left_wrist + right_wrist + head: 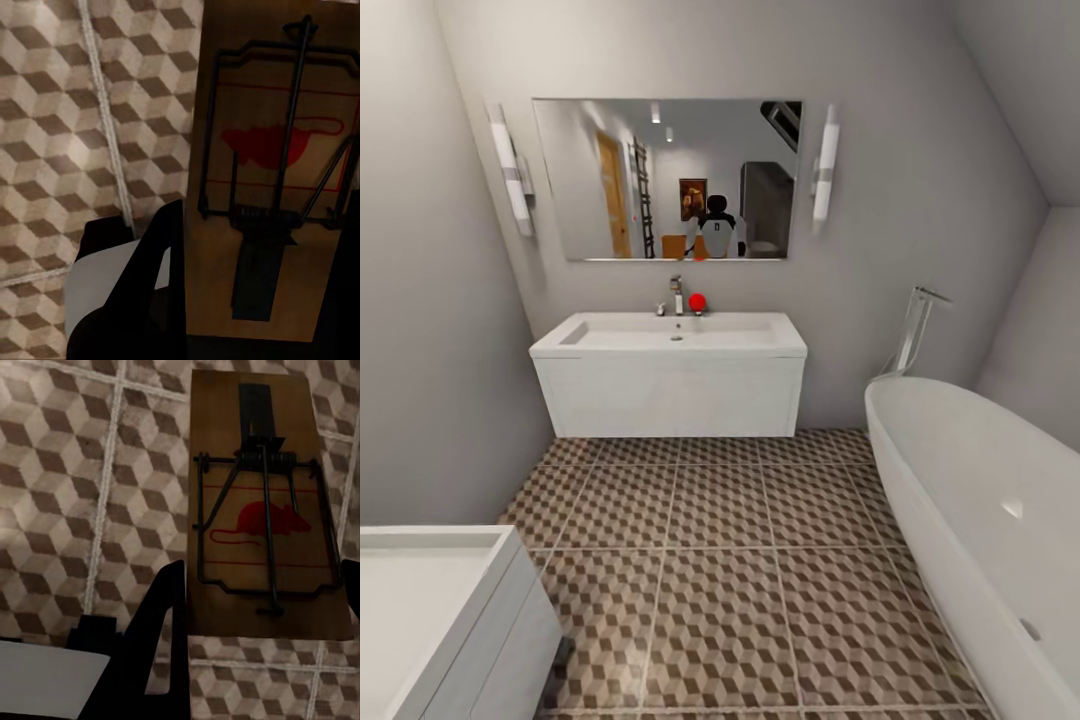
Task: Take the four mousetraps from the cabinet in the bathroom and place them on the bathroom floor. Make sure all four end up on the same floor surface, and ensure that at least two of them are either under or directly next to the same bathroom sink.
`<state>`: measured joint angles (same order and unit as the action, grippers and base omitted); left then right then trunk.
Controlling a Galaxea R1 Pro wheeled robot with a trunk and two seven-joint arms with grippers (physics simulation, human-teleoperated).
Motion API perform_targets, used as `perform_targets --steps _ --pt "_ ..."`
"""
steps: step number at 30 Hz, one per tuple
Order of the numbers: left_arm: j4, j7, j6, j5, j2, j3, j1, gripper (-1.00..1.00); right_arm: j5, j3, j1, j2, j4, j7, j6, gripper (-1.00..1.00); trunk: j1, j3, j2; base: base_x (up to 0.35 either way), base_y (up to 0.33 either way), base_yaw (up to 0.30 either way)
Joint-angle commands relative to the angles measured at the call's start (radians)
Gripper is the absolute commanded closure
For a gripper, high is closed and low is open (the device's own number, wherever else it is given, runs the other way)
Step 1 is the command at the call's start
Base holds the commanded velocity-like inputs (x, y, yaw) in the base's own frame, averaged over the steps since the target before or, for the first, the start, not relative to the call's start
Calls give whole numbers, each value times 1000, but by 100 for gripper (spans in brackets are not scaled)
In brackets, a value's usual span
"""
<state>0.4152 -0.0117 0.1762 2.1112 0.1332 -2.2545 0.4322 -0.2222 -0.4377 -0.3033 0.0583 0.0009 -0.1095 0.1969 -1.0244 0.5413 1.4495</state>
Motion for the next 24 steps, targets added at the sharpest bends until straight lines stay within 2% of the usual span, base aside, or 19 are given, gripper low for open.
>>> perform_targets --steps 1,24 --pt "3 -5 8 7 0 -8 2 100 -11 -9 0 0 0 0 3 100 -1 1 1 335 0 0" --pt "3 -5 8 6 0 -8 2 100 -12 -9 0 0 1 1 3 100 -1 1 1 335 0 0"
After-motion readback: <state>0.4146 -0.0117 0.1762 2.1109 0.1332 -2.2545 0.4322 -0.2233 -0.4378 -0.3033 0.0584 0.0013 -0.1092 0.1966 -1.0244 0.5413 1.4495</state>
